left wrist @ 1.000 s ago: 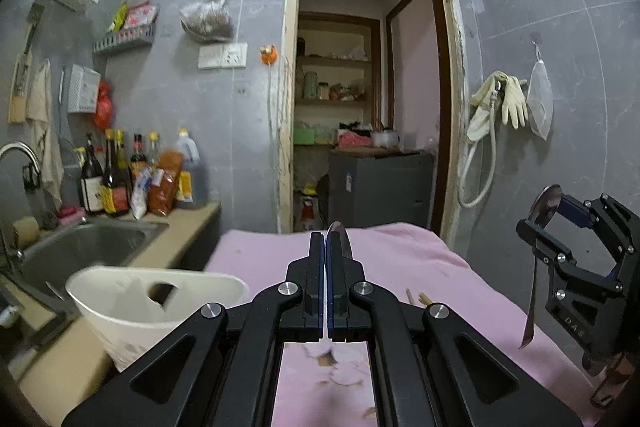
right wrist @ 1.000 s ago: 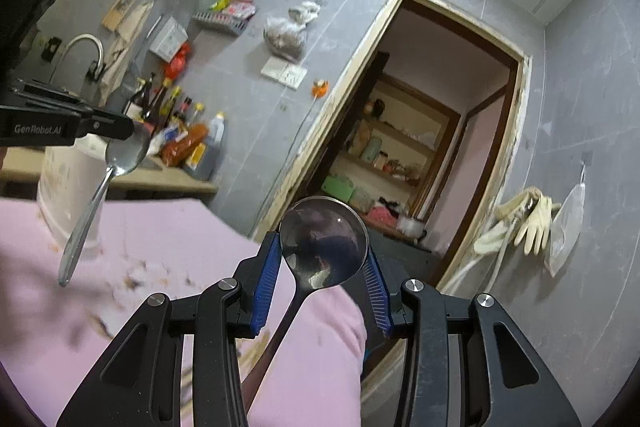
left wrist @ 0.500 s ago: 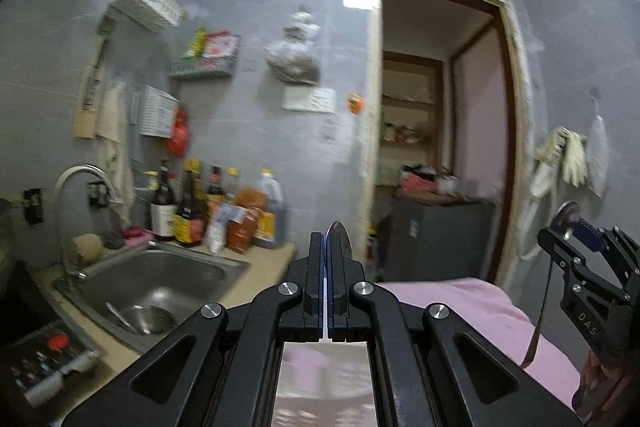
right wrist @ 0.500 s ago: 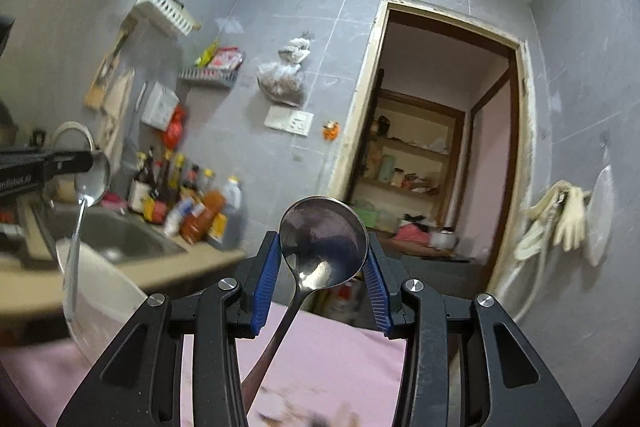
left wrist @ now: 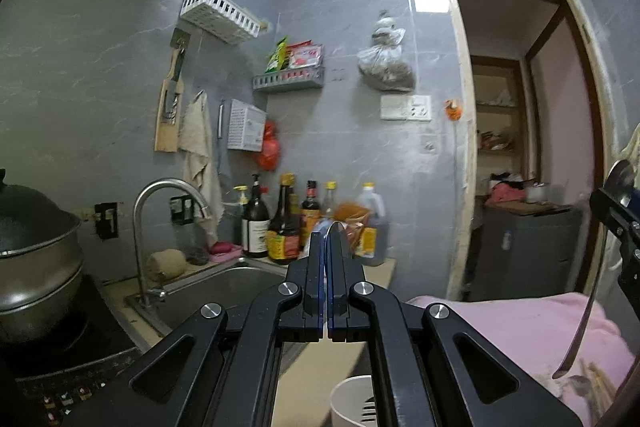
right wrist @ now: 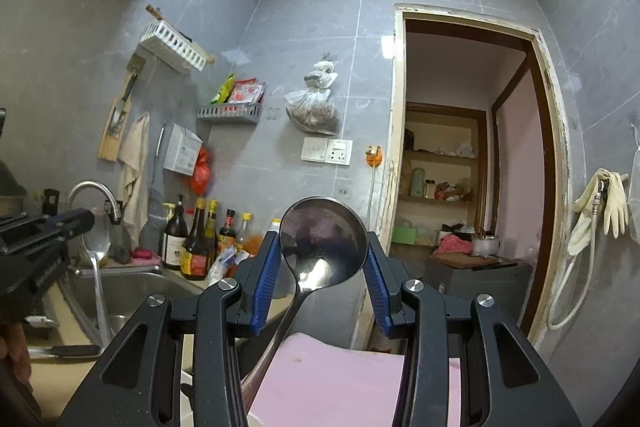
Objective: Organize utensils
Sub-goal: 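Lift the spoon with the right gripper and carry it to the white holder, then lower the spoon into the white holder and open the right gripper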
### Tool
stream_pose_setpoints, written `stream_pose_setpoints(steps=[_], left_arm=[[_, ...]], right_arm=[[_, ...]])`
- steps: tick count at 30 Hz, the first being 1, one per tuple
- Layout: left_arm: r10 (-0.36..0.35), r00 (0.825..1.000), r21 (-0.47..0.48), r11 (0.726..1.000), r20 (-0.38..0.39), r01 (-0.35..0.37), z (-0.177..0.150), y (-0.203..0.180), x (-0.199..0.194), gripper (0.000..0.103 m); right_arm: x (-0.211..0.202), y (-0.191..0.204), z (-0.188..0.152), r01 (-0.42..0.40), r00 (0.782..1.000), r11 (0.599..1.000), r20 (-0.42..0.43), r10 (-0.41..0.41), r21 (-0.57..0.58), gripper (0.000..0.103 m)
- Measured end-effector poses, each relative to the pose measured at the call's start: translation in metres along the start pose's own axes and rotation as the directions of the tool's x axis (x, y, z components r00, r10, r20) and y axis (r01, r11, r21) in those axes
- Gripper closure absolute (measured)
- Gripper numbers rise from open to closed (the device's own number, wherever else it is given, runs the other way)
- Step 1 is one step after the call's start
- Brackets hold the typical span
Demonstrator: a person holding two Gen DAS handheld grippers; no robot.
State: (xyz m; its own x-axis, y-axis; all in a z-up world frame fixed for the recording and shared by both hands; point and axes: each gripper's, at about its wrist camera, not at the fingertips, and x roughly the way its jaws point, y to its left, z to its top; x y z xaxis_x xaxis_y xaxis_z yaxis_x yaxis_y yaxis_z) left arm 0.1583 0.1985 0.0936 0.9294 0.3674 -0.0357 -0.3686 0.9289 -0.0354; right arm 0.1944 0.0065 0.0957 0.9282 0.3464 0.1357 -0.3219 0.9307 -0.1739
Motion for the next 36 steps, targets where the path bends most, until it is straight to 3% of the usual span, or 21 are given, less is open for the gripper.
stream_pose_setpoints(steps=[7,11,24,30,36], left_arm=[[0.071,0.997,0.037,0.997,-0.009,-0.070,-0.030,-0.008,0.017,0.103],[0.073,0.997,0.066,0.995,-0.025,-0.072,-0.042,-0.014,0.025,0.103],[-0.061,0.983,0.012,0.998,-0.175,0.064,-0.066,-0.019,0.034,0.102],[-0.170,0.957,-0.081,0.985,-0.233,0.155,-0.065,-0.013,0.030,0.099],[-0.217,0.941,-0.145,0.972,-0.258,0.184,-0.061,-0.009,0.029,0.096]], right_arm=[[0.017,0.018,-0.029,0.017,0.999,1.000,-0.052,-0.018,-0.009,0.065],[0.023,0.025,-0.046,0.011,0.997,0.999,-0.080,-0.014,-0.031,0.065],[0.027,0.027,-0.082,-0.089,0.977,0.996,-0.199,0.082,-0.024,0.064],[0.026,0.026,-0.085,-0.165,0.958,0.986,-0.233,0.168,0.033,0.063],[0.016,0.026,-0.080,-0.196,0.954,0.979,-0.218,0.205,0.060,0.058]])
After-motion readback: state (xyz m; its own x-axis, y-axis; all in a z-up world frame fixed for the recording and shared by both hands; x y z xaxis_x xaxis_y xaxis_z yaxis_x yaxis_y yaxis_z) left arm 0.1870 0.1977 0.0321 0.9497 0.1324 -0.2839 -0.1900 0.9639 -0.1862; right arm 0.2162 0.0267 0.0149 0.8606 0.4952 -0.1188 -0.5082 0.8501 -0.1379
